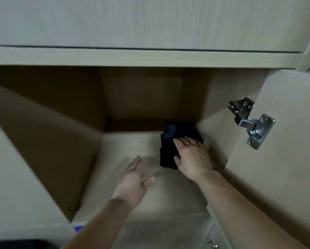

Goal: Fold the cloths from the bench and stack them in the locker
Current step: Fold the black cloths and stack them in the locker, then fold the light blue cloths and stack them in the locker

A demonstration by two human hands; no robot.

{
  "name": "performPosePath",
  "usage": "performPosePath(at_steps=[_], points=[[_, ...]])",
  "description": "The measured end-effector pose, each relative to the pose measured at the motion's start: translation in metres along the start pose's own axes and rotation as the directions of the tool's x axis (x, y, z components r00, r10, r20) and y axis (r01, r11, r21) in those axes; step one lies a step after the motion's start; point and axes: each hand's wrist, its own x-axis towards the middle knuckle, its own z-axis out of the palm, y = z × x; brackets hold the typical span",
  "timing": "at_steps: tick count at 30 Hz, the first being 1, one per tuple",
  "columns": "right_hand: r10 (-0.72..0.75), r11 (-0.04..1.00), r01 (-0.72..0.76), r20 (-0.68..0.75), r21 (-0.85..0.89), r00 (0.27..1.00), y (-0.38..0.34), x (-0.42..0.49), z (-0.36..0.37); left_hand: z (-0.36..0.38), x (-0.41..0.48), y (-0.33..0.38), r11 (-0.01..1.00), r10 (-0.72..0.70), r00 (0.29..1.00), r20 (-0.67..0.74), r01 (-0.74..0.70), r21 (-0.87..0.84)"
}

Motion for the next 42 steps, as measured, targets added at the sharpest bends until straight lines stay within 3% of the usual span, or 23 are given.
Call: performPosePath(at_steps=[7,19,23,31,36,42], points=[[-0.131,0.990,0.128,0.053,0.066,0.990,-0.071,-0.049,-0.041,-0.082,-0.102,0.015,0.965,-0.118,0.990,-0.072,0.131,0.226],[-0.411,0.878,0.409,-0.044,0.247,0.910,-0.230,-0.194,-0.081,-0.174,-0.360,-0.016,0.848,-0.396,0.854,-0.337,0.481,0.221],[-0.550,0.798,0.532,-0.019,0.281,0.835,-0.297,-0.253,-0.069,-0.182,-0.452,-0.039,0.810,-0.456,0.808,-0.374,0.551,0.202],[-0.718,0.663,0.668,0.036,0.337,0.695,-0.382,-0.338,-0.033,-0.177,-0.601,-0.091,0.683,-0.624,0.646,-0.440,0.724,0.093],[-0.769,0.625,0.709,0.102,0.327,0.631,-0.398,-0.350,-0.006,-0.160,-0.639,-0.118,0.613,-0.701,0.574,-0.424,0.788,0.055],[-0.794,0.585,0.731,0.064,0.352,0.604,-0.422,-0.343,0.013,-0.152,-0.650,-0.154,0.593,-0.739,0.528,-0.419,0.805,-0.030]])
